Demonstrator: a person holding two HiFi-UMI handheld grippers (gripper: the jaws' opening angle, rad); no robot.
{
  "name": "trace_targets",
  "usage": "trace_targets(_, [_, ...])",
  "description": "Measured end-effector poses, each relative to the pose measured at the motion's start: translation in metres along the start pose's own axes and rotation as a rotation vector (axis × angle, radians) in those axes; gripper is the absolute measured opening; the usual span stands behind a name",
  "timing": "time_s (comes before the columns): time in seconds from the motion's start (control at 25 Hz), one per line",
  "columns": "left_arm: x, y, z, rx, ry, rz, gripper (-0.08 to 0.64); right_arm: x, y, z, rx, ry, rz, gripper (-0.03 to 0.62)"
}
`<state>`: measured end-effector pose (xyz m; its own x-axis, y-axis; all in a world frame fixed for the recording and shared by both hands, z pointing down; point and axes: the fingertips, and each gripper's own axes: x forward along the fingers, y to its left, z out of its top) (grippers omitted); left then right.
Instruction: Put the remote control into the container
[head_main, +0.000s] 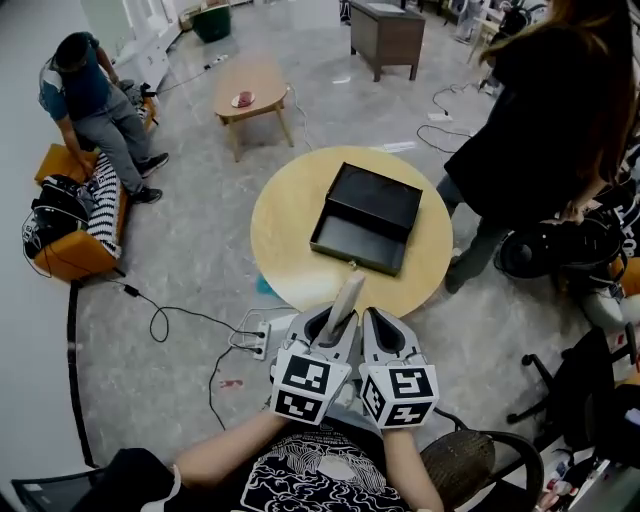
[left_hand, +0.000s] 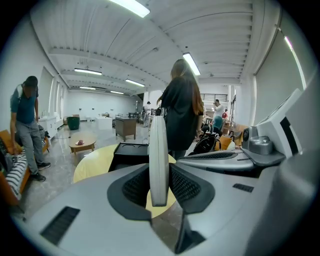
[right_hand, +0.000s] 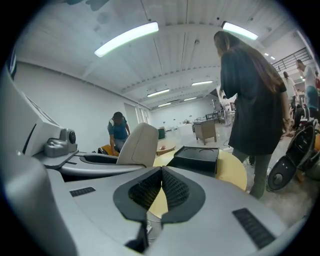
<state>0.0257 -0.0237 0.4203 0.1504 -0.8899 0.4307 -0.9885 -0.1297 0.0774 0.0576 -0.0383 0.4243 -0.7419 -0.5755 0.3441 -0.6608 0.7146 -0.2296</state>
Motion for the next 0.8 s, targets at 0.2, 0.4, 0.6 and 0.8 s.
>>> trace_targets(0.2, [0.02,-0.019,0.011,0.007,0.011,-0.008,0.11,-0.003,-0.026,0.01,0.012,-0.005,0.007,0.021])
trace_targets(0.4, [0.029,-0.021,0.016,0.014,0.012,-0.008,0.11,-0.002,-0.038,0.013,0.025,-0.018,0.003,0.021])
trace_targets(0.6, [0.039,-0.023,0.018,0.007,0.009,-0.008,0.11,0.0,-0.046,0.013,0.016,-0.014,0.003,0.021])
trace_targets(0.8, [0.048,-0.015,0.019,-0.002,0.006,-0.009,0.11,0.011,-0.05,0.014,0.009,-0.004,0.001,0.021])
